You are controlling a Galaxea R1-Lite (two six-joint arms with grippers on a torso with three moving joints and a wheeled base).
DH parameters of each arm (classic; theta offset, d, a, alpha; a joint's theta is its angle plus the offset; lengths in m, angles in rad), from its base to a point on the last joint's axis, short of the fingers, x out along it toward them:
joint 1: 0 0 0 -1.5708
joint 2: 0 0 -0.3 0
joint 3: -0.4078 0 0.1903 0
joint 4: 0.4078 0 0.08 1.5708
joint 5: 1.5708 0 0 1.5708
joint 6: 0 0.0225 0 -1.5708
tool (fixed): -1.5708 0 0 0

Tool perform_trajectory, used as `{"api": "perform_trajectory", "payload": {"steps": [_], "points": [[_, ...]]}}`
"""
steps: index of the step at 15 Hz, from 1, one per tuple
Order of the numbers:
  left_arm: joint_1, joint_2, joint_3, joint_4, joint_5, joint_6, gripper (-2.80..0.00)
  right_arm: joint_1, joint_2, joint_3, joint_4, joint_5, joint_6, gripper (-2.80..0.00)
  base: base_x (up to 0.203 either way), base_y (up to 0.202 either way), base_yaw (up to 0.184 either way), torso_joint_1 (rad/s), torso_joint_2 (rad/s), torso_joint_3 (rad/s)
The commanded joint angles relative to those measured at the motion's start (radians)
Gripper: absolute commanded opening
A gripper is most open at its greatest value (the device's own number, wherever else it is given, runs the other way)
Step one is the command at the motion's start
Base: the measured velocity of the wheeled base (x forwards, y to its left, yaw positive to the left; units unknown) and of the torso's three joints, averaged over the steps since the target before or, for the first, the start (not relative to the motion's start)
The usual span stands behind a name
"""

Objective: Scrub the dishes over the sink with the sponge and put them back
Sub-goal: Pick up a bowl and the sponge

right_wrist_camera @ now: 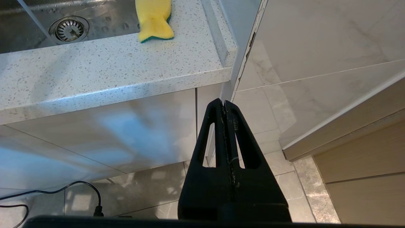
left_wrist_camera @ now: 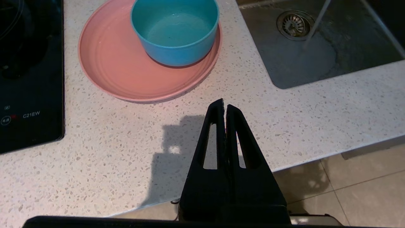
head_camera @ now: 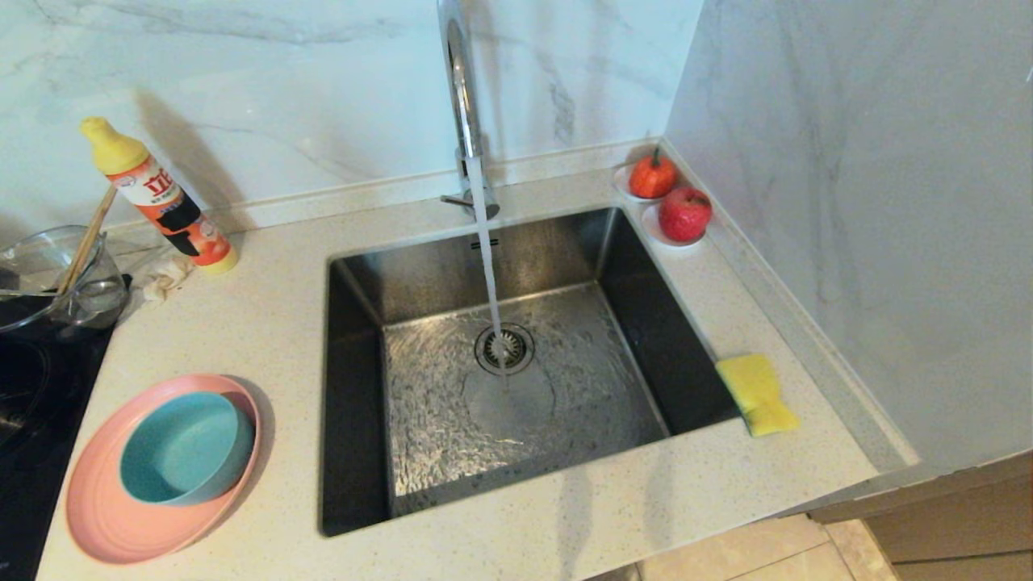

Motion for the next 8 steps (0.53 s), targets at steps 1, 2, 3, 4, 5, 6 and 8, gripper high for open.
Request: {"api": "perform_trajectory", "payload": {"steps": [1, 2, 3, 4, 5, 6, 8], "points": [[0.0, -0.002, 0.001, 0.001, -0.004, 0.006, -2.8, 0.0, 0.0, 0.0, 0.0, 0.0, 0.0, -2.8, 0.0, 0.0, 0.0, 0.0, 0.0, 0.0], [0.0, -0.002, 0.001, 0.0, -0.004, 0.006, -2.8, 0.0, 0.0, 0.0, 0.0, 0.0, 0.0, -2.8, 0.0, 0.0, 0.0, 0.0, 0.0, 0.0], [0.0, 0.0, 0.005, -0.012, -0.004, 0.016, -2.8, 0.0, 0.0, 0.0, 0.0, 0.0, 0.0, -2.8, 0.0, 0.0, 0.0, 0.0, 0.0, 0.0], [0.0, -0.002, 0.008, -0.015, -0.004, 0.042, -2.8, 0.0, 0.0, 0.0, 0.0, 0.0, 0.0, -2.8, 0.0, 0.0, 0.0, 0.0, 0.0, 0.0], [0.0, -0.001, 0.018, -0.047, -0.007, 0.067, -2.8, 0.0, 0.0, 0.0, 0.0, 0.0, 0.0, -2.8, 0.0, 0.0, 0.0, 0.0, 0.0, 0.0], [0.0, -0.001, 0.027, -0.072, -0.032, 0.08, -2.8, 0.0, 0.0, 0.0, 0.0, 0.0, 0.0, -2.8, 0.0, 0.0, 0.0, 0.0, 0.0, 0.0], [0.0, -0.002, 0.028, -0.074, -0.039, 0.082, -2.8, 0.0, 0.0, 0.0, 0.0, 0.0, 0.0, -2.8, 0.0, 0.0, 0.0, 0.0, 0.0, 0.0]]}}
